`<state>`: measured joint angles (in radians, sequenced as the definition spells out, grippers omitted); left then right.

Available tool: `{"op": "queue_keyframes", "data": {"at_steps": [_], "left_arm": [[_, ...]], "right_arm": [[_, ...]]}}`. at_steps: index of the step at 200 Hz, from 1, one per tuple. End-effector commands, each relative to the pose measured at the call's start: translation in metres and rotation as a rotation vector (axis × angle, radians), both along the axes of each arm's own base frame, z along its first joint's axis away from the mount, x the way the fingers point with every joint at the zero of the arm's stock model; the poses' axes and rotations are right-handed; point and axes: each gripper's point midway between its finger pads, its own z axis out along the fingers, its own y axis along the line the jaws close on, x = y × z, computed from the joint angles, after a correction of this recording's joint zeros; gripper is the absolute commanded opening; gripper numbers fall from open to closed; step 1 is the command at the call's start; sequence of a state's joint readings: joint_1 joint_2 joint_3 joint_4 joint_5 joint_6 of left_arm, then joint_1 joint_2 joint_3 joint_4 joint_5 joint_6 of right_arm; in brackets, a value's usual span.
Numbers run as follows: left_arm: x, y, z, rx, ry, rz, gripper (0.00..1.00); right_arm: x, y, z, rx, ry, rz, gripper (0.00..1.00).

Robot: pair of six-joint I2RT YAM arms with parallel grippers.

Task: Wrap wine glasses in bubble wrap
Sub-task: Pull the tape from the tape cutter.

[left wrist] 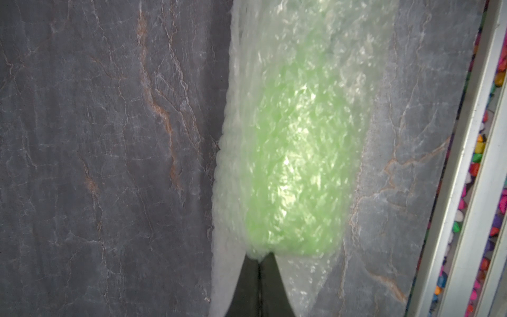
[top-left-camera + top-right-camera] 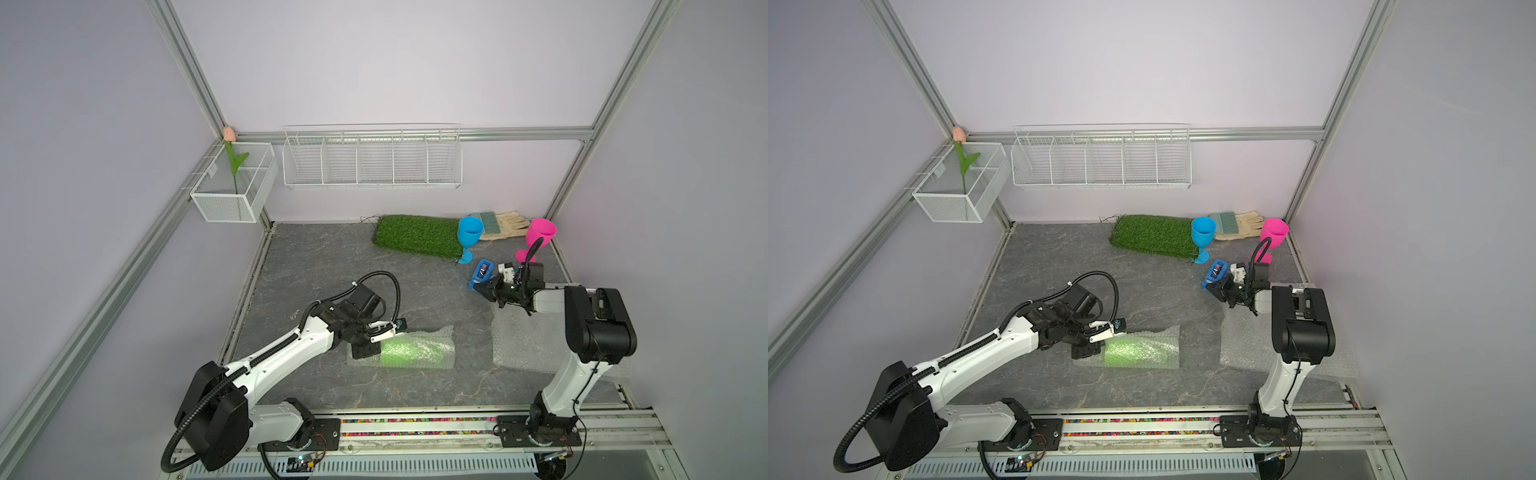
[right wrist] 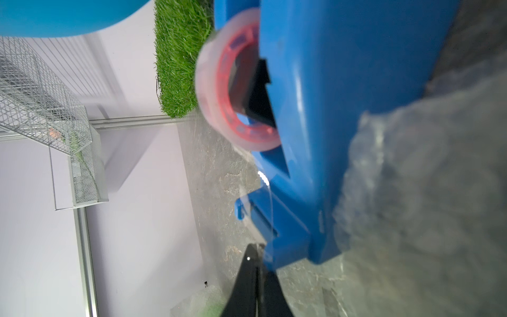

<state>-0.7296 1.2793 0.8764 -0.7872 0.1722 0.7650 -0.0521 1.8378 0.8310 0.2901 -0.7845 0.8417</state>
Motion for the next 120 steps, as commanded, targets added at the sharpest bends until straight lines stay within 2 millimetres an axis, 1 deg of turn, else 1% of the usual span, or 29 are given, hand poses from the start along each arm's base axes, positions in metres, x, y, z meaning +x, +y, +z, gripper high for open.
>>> {"op": "queue_keyframes", "data": {"at_steps": [1, 28, 76, 108, 120], "left_arm": [[-0.006, 0.002, -0.004, 0.015, 0.013, -0.023, 0.00], [-0.006, 0.002, -0.002, 0.009, 0.008, -0.023, 0.00], [-0.006, 0.001, 0.002, -0.004, -0.001, -0.026, 0.00], [-0.006, 0.000, 0.004, -0.011, -0.006, -0.030, 0.00], [-0.007, 0.000, 0.005, -0.012, -0.007, -0.031, 0.00]], "right_arm": [[-0.005, 0.011, 0.025, 0.007, -0.047, 0.009, 0.07], [-0.011, 0.020, 0.044, -0.012, -0.064, 0.014, 0.07], [-0.021, 0.028, 0.082, -0.048, -0.099, 0.012, 0.07], [-0.031, 0.037, 0.095, -0.056, -0.107, 0.025, 0.07], [-0.035, 0.042, 0.096, -0.055, -0.105, 0.030, 0.07]]}}
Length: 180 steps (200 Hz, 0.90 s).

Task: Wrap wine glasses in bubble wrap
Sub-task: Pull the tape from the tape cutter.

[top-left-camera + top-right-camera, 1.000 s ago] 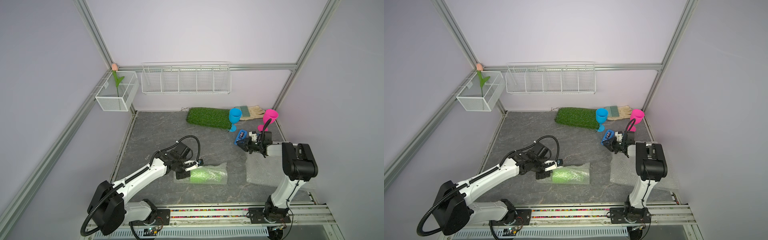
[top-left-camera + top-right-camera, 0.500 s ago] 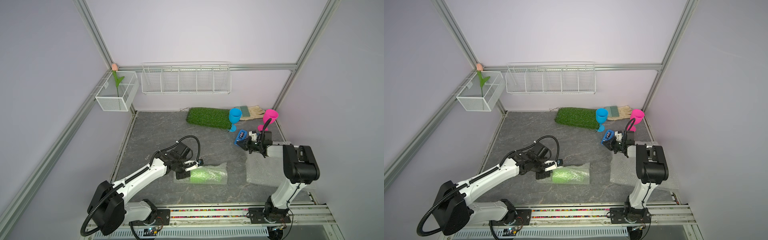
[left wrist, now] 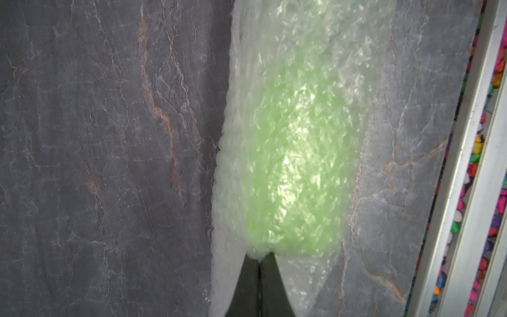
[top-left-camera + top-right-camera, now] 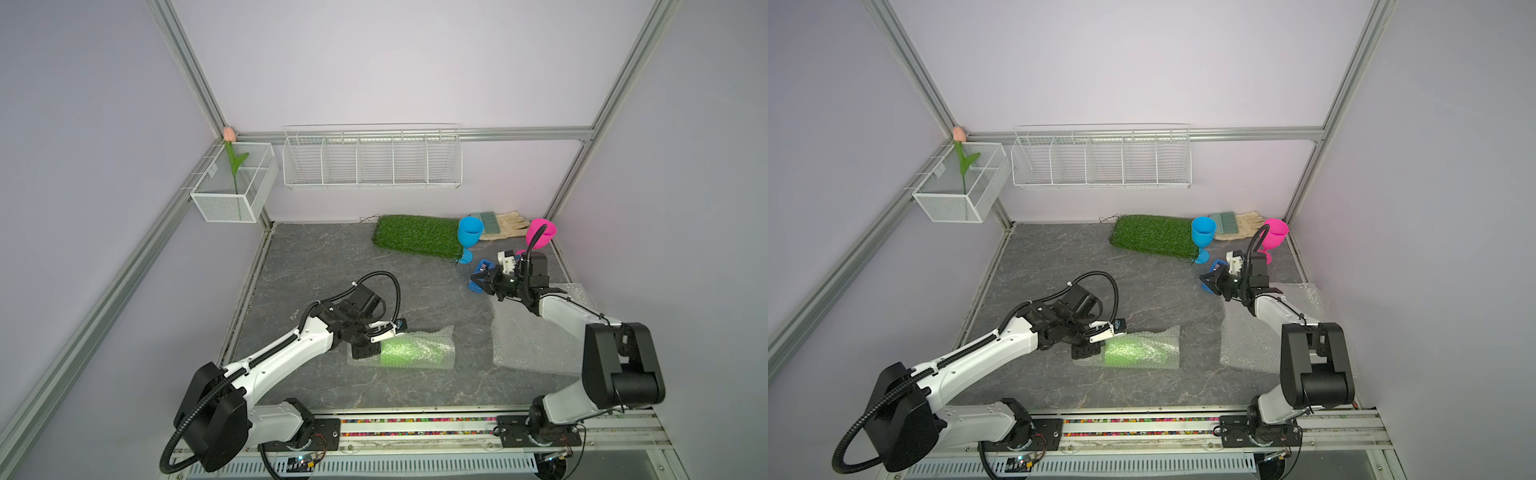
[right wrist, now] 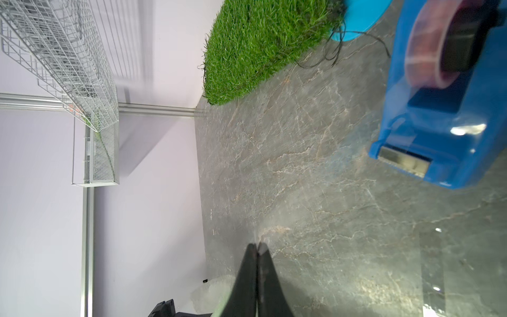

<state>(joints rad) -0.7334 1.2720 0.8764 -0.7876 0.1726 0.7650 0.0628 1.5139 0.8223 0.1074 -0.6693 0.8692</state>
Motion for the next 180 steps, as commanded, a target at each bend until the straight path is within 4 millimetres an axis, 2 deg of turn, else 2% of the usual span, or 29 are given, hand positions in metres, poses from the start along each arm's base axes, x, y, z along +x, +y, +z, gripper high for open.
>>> {"op": "queue_keyframes", "data": {"at_steps": [1, 21, 46, 102, 138, 145, 162, 180], "left_arm": [[-0.006, 0.000, 0.003, -0.007, -0.003, -0.027, 0.00], [-0.006, 0.000, 0.004, -0.010, -0.006, -0.030, 0.00], [-0.007, 0.000, 0.005, -0.013, -0.011, -0.031, 0.00], [-0.008, -0.001, 0.005, -0.013, -0.009, -0.035, 0.00], [-0.008, 0.000, 0.004, -0.010, -0.007, -0.035, 0.00], [-0.008, -0.001, 0.003, -0.008, -0.006, -0.036, 0.00], [-0.008, -0.001, 0.003, -0.008, -0.006, -0.036, 0.00], [-0.008, 0.000, 0.003, -0.007, -0.006, -0.036, 0.00]], "right_arm": [[-0.010, 0.011, 0.013, 0.006, 0.008, 0.015, 0.07], [-0.017, 0.018, 0.012, 0.007, 0.017, 0.028, 0.07], [-0.030, 0.026, 0.001, -0.005, 0.043, 0.040, 0.07], [-0.048, 0.038, -0.056, -0.015, 0.133, 0.061, 0.07], [-0.054, 0.036, -0.094, -0.028, 0.192, 0.048, 0.07], [-0.059, 0.044, -0.099, -0.035, 0.200, 0.073, 0.07], [-0.063, 0.046, -0.109, -0.038, 0.220, 0.075, 0.07], [-0.071, 0.049, -0.112, -0.042, 0.233, 0.079, 0.13]]}}
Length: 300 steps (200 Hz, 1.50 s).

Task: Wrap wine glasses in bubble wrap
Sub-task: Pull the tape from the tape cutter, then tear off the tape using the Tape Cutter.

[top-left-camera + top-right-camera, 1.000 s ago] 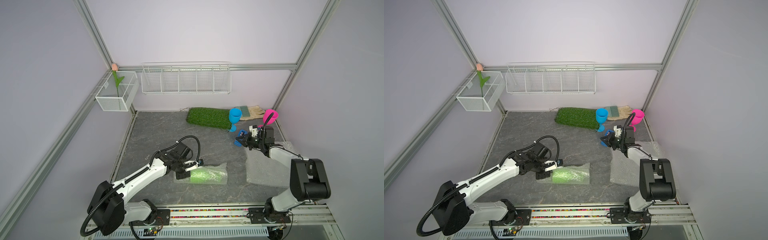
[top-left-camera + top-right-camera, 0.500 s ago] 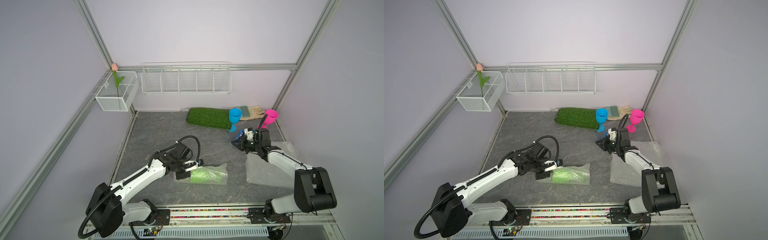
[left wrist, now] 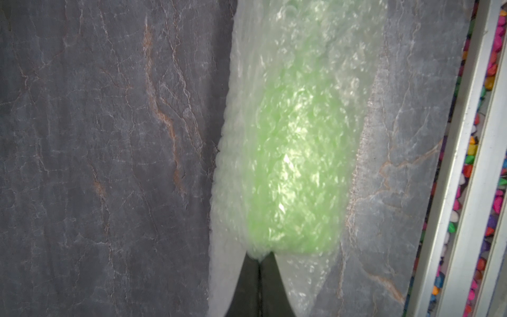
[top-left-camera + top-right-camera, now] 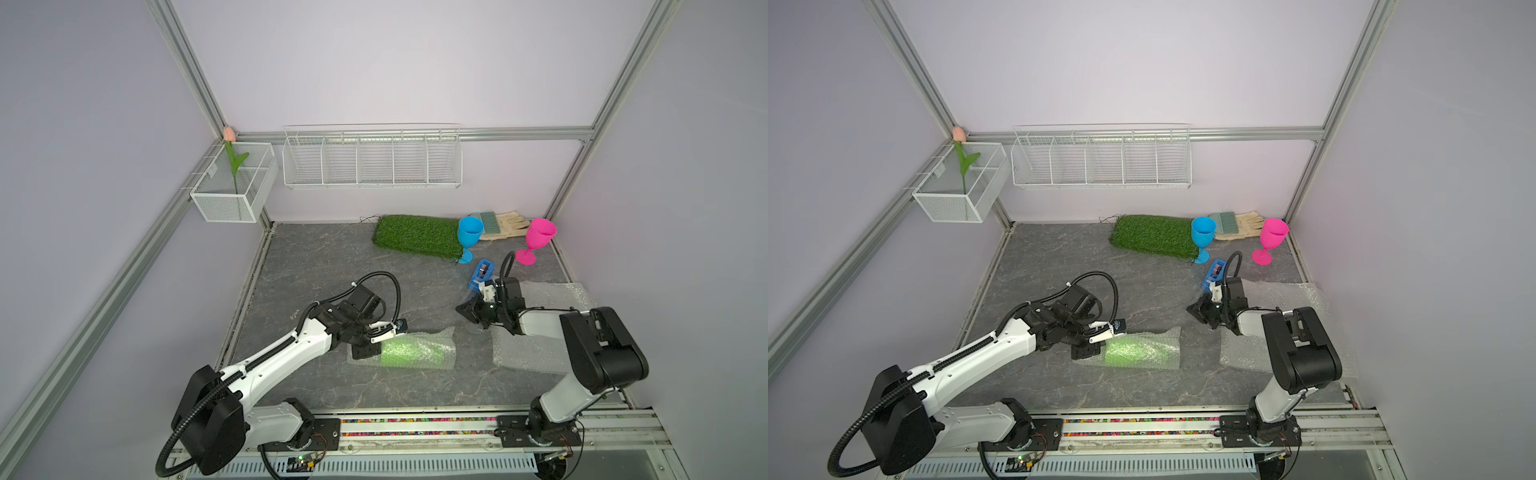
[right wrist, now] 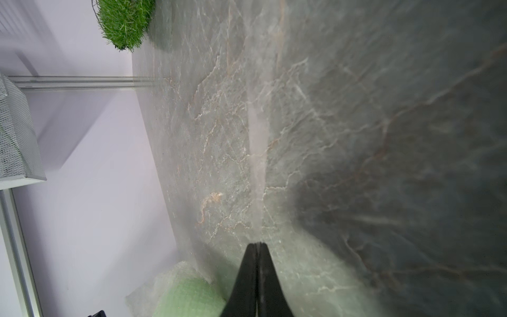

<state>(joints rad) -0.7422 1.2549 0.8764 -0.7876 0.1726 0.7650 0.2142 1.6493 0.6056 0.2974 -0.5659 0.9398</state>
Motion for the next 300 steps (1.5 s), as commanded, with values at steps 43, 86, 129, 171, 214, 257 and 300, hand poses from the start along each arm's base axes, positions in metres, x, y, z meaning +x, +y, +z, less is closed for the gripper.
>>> {"op": "queue_keyframes", "data": {"at_steps": [43, 86, 129, 171, 214, 257, 300], "left_arm": [[-0.006, 0.002, -0.003, 0.015, 0.008, -0.026, 0.00], [-0.006, 0.002, -0.003, 0.012, 0.007, -0.026, 0.00], [-0.006, 0.002, -0.002, 0.010, 0.002, -0.025, 0.00], [-0.006, 0.002, -0.002, 0.009, 0.003, -0.029, 0.00], [-0.006, 0.002, -0.004, 0.013, 0.008, -0.030, 0.00], [-0.006, 0.002, -0.005, 0.016, 0.011, -0.030, 0.00], [-0.006, 0.003, -0.007, 0.021, 0.013, -0.029, 0.00]], "right_arm": [[-0.045, 0.024, 0.012, 0.003, 0.047, 0.070, 0.35], [-0.040, 0.015, 0.067, -0.047, -0.050, 0.086, 0.52], [0.002, -0.037, 0.079, -0.085, -0.102, -0.008, 0.53], [0.042, -0.072, 0.056, -0.083, -0.152, -0.087, 0.57], [0.079, -0.064, 0.045, 0.026, -0.223, -0.112, 0.64], [0.094, -0.066, 0.028, 0.034, -0.224, -0.141, 0.57], [0.099, -0.064, 0.025, 0.067, -0.234, -0.156, 0.37]]}}
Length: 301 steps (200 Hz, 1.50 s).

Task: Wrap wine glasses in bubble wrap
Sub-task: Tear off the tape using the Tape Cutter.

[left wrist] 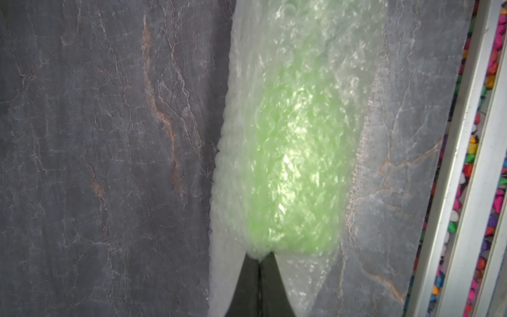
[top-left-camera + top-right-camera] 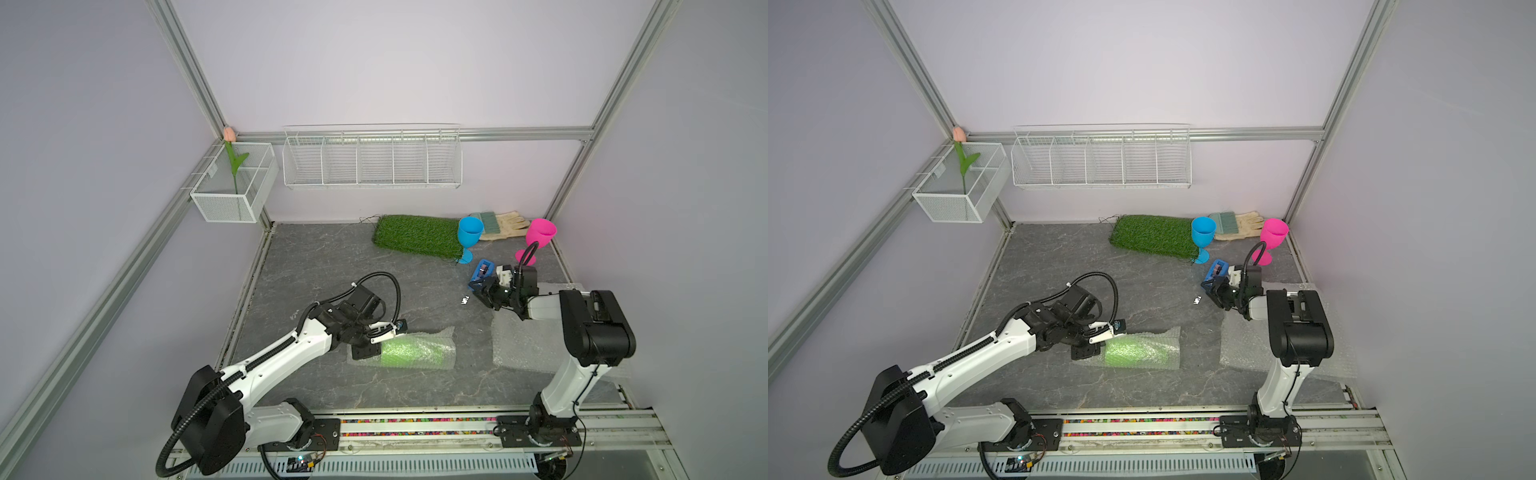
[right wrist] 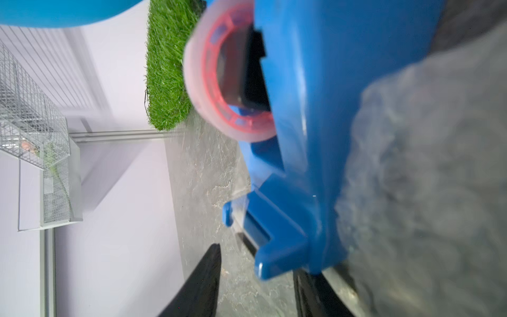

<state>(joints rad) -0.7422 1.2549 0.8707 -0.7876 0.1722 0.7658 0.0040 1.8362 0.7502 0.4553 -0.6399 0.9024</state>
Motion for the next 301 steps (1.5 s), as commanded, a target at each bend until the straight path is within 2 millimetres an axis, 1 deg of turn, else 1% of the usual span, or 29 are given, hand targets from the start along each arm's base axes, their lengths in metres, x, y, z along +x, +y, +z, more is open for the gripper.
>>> {"op": "queue_keyframes", "data": {"at_steps": [1, 16, 38, 63, 85, 120, 146, 167, 204, 240, 272, 289, 301], "left_arm": [[-0.005, 0.002, -0.005, 0.017, 0.010, -0.028, 0.00], [-0.006, 0.002, -0.005, 0.016, 0.011, -0.029, 0.00], [-0.006, 0.002, -0.005, 0.018, 0.013, -0.029, 0.00], [-0.006, 0.002, -0.005, 0.018, 0.012, -0.028, 0.00], [-0.006, 0.002, -0.005, 0.016, 0.013, -0.027, 0.00], [-0.006, 0.002, -0.005, 0.015, 0.013, -0.028, 0.00], [-0.006, 0.001, -0.005, 0.012, 0.014, -0.031, 0.00], [-0.007, 0.001, -0.006, 0.015, 0.020, -0.031, 0.00], [-0.007, 0.001, -0.006, 0.016, 0.022, -0.030, 0.00], [-0.007, 0.002, -0.006, 0.018, 0.022, -0.030, 0.00], [-0.007, 0.002, -0.006, 0.016, 0.022, -0.030, 0.00], [-0.007, 0.002, -0.006, 0.016, 0.022, -0.030, 0.00], [-0.007, 0.002, -0.006, 0.017, 0.023, -0.030, 0.00]], "right_arm": [[0.018, -0.002, 0.018, 0.016, -0.101, -0.022, 0.36], [0.018, -0.002, 0.017, 0.015, -0.100, -0.023, 0.31], [0.021, -0.002, 0.017, 0.018, -0.100, -0.026, 0.27], [0.022, -0.002, 0.018, 0.024, -0.101, -0.027, 0.17], [0.019, 0.000, 0.024, 0.031, -0.106, -0.021, 0.07], [0.013, -0.001, 0.035, 0.018, -0.120, -0.021, 0.07], [0.008, -0.002, 0.034, 0.014, -0.111, -0.020, 0.07], [0.005, -0.001, 0.025, 0.011, -0.090, -0.020, 0.07], [0.001, -0.001, -0.004, 0.011, -0.029, -0.021, 0.07], [-0.002, -0.002, -0.025, 0.010, 0.030, -0.030, 0.07], [-0.019, -0.011, -0.045, -0.087, 0.142, -0.042, 0.07], [-0.029, -0.017, -0.051, -0.141, 0.194, -0.054, 0.07], [-0.034, -0.017, -0.051, -0.157, 0.218, -0.054, 0.07]]}}
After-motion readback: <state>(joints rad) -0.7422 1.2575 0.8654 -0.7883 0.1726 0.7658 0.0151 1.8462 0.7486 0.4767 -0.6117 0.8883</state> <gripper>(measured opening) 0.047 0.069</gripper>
